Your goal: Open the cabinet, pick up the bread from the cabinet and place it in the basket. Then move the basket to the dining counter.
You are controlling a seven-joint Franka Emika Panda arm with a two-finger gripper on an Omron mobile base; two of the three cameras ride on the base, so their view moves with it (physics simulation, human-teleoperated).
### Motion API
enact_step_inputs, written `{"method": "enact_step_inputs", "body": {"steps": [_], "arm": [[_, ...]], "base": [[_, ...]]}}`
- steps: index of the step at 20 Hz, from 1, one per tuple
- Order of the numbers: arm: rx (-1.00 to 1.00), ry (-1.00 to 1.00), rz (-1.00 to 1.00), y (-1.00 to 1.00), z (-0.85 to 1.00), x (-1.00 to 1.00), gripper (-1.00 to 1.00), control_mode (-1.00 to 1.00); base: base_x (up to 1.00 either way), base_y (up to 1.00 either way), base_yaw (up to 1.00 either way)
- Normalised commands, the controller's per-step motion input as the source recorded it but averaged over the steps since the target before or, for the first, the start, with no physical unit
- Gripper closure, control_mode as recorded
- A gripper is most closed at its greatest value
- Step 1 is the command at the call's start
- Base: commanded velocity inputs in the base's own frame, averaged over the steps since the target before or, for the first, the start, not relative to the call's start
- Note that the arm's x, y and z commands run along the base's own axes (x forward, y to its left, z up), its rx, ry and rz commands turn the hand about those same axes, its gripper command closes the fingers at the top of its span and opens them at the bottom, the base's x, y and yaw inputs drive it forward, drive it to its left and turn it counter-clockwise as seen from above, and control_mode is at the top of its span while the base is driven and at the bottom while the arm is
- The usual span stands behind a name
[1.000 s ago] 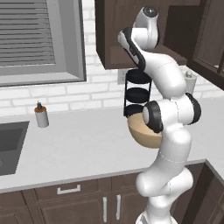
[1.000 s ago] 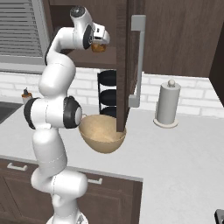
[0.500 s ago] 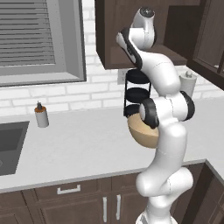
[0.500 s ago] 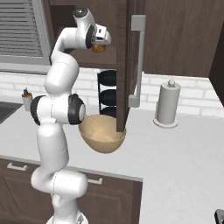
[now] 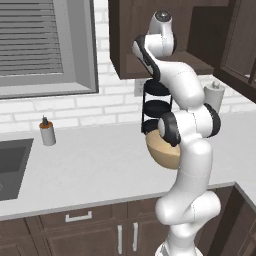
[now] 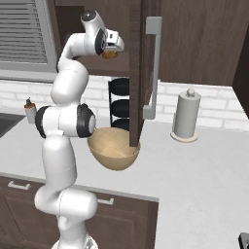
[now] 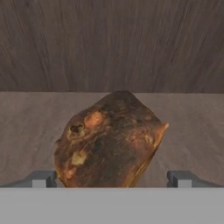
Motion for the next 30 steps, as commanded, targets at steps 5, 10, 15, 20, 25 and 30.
{"method": "enact_step_inputs", "body": {"steps": [5, 10, 15, 20, 25, 30], "arm": [[-0.01, 0.0, -0.02, 0.0, -0.08, 0.0, -1.0, -1.0], [0.0, -0.01, 0.0, 0.0, -0.1, 0.05, -1.0, -1.0], [0.0, 0.0, 0.0, 0.0, -0.01, 0.27, -1.0, -1.0], [0.0, 0.0, 0.0, 0.0, 0.0, 0.15, 1.0, -1.0], [0.0, -0.01, 0.0, 0.0, 0.0, 0.0, 1.0, -1.0], [0.0, -0.1, -0.01, -0.02, -0.01, -0.1, 1.0, -1.0]], "base": [[0.0, 0.0, 0.0], [0.0, 0.0, 0.0], [0.0, 0.0, 0.0], [0.0, 0.0, 0.0], [0.0, 0.0, 0.0], [0.0, 0.0, 0.0]]}}
